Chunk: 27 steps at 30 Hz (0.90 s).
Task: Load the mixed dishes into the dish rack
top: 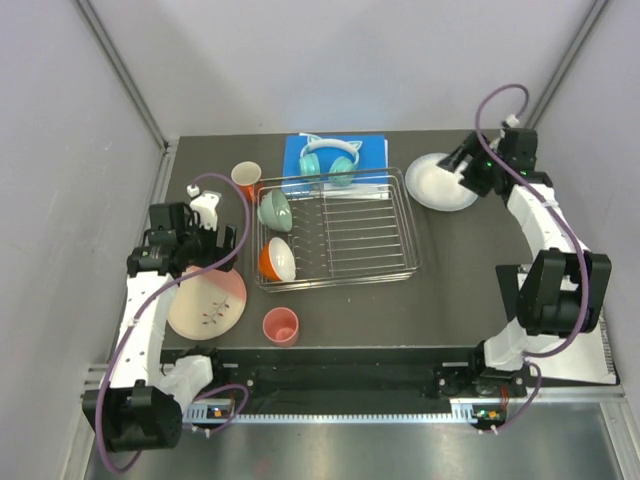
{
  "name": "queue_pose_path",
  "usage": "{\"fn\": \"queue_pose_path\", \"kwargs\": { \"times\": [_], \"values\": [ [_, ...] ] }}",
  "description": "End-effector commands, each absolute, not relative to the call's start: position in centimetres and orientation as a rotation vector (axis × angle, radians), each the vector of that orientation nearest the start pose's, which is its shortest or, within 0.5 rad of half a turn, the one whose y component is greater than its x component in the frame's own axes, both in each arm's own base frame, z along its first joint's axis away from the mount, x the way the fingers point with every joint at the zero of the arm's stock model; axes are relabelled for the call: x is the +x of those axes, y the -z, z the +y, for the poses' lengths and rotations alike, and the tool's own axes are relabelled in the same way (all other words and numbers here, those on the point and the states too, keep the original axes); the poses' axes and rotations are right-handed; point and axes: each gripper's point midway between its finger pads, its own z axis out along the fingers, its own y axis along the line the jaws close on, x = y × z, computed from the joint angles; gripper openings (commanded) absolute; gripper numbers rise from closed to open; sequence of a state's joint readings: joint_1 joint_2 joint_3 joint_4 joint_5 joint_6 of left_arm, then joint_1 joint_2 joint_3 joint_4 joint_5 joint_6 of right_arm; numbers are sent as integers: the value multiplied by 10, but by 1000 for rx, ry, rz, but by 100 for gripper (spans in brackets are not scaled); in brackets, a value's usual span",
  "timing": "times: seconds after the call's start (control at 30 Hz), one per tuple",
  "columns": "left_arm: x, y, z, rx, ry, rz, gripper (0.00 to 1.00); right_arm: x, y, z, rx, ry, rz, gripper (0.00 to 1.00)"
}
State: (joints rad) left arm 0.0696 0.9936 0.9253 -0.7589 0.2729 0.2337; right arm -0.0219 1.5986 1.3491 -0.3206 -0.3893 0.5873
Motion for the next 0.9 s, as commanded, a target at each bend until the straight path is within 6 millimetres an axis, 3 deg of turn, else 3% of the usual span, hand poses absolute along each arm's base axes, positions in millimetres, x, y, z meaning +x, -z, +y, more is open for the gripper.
{"fn": "queue_pose_path", "kwargs": {
  "times": [0.0, 0.13, 0.37, 0.63, 0.87],
  "values": [
    [274, -181, -22, 313, 196, 2291, 92, 455, -177, 15, 698, -572, 2147, 81],
    [275, -180, -21, 319, 184, 2296, 92, 454, -145, -10, 781, -523, 2190, 80],
    [276, -180, -21, 322, 185, 2297, 92, 455, -108, -32, 861, -484, 2228, 79],
    [275, -180, -18, 318, 166, 2298, 92, 465, -75, -36, 937, -479, 2251, 77],
    [273, -178, -17, 317, 158, 2304, 92, 486, -64, -29, 969, -583, 2179, 74]
  ]
}}
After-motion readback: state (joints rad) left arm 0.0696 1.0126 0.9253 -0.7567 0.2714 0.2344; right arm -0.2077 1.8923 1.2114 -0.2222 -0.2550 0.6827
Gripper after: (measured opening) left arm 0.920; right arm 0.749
